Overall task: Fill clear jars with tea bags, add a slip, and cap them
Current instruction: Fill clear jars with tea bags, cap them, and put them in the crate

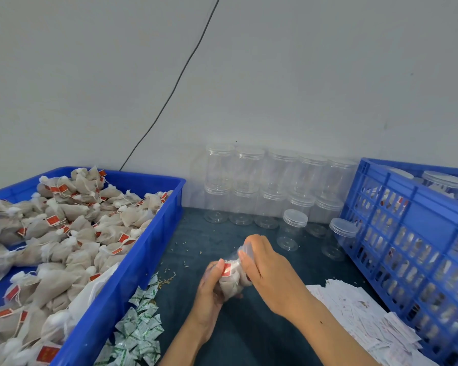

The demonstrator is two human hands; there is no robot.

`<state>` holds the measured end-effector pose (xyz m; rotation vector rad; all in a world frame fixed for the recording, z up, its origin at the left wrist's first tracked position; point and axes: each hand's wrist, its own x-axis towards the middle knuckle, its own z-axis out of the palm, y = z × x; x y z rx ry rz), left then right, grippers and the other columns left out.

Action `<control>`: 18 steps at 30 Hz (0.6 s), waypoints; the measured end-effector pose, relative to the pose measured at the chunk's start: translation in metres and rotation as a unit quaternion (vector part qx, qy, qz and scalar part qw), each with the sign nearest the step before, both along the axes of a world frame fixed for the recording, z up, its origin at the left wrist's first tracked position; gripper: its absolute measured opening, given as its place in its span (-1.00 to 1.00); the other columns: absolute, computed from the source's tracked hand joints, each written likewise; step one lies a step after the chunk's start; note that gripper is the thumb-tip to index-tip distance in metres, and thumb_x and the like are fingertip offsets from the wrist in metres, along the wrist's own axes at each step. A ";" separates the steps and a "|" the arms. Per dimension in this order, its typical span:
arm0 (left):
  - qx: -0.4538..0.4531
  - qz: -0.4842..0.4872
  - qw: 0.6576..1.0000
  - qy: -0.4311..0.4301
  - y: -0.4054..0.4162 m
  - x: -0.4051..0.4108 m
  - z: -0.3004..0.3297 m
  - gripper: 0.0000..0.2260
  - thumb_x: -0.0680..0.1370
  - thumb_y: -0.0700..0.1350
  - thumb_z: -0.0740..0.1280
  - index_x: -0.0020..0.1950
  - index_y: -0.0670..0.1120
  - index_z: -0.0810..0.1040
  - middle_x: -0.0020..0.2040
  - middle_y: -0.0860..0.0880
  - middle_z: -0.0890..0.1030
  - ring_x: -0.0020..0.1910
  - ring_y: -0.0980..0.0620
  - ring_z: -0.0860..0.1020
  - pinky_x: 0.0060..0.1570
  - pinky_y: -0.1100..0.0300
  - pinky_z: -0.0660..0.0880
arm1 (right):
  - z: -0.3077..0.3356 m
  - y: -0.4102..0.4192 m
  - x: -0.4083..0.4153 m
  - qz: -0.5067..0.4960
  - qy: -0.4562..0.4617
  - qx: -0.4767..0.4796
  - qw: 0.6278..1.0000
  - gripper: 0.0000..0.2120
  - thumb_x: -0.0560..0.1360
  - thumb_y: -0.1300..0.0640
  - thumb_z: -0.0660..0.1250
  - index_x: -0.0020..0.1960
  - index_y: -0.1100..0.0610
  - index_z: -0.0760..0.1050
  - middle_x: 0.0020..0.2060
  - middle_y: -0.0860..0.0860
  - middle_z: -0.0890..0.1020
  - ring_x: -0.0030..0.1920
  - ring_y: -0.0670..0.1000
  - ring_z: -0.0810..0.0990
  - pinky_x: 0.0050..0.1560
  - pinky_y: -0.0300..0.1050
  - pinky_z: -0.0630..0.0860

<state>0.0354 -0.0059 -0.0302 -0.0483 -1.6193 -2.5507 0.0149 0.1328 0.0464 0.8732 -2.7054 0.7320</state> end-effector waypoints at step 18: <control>-0.067 0.071 0.995 0.023 0.002 -0.001 -0.002 -0.46 0.27 0.18 0.44 0.07 -0.11 0.41 -0.18 -0.05 0.55 -0.29 0.08 0.54 -0.37 0.23 0.45 | -0.019 -0.006 -0.009 -0.097 -0.073 -0.034 0.992 -0.71 0.63 -0.08 -0.12 -0.09 0.04 0.26 -0.09 0.00 0.51 -0.04 0.11 0.51 0.01 0.05 0.43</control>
